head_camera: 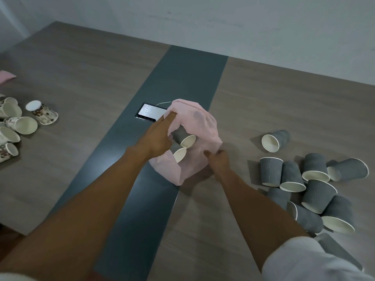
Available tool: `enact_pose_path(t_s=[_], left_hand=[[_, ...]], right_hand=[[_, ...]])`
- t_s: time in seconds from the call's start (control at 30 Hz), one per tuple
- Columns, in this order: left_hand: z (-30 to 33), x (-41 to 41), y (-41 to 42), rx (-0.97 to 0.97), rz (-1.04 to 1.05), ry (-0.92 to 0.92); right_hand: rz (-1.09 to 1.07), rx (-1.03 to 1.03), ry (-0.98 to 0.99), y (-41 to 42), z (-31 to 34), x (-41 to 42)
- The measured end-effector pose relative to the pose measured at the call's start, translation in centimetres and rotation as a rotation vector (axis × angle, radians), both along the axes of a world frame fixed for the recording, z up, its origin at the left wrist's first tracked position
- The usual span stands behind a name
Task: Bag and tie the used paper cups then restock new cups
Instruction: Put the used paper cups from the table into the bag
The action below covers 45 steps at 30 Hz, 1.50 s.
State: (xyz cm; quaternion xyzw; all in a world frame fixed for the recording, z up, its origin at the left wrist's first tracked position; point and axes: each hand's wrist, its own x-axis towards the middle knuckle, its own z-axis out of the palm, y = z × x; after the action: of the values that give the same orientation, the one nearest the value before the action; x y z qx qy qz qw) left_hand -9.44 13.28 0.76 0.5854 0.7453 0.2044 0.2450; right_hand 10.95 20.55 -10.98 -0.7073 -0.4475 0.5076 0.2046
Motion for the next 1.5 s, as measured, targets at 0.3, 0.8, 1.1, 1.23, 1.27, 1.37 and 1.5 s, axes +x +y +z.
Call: enact_pose_path(t_s=[0.3, 0.8, 1.1, 1.23, 1.27, 1.37, 1.5], left_hand=[[3.0, 2.0, 1.1, 0.099, 0.11, -0.067], [7.3, 13.7, 2.3, 0.086, 0.15, -0.127], [2.2, 15.8, -1.0, 0.077, 0.136, -0.188], [1.2, 15.7, -1.8, -0.013, 0.146, -0.169], [0.9, 15.5, -2.0, -0.053, 0.169, -0.18], [0.1, 14.6, -2.3, -0.079, 0.216, -0.145], [0.6, 14.2, -2.0, 0.094, 0.19, 0.165]], right_hand=[[-0.18, 0.396, 0.144, 3.9, 8.8, 2.9], [0.109, 0.697, -0.085, 7.8, 18.6, 13.6], [0.288, 0.258, -0.383, 6.1, 10.4, 22.2], [0.724, 0.27, -0.553, 5.2, 7.5, 23.1], [0.781, 0.299, -0.557, 5.0, 7.0, 22.9], [0.77, 0.354, -0.522, 5.1, 6.0, 22.2], [0.546, 0.396, -0.293, 6.2, 6.7, 21.6]])
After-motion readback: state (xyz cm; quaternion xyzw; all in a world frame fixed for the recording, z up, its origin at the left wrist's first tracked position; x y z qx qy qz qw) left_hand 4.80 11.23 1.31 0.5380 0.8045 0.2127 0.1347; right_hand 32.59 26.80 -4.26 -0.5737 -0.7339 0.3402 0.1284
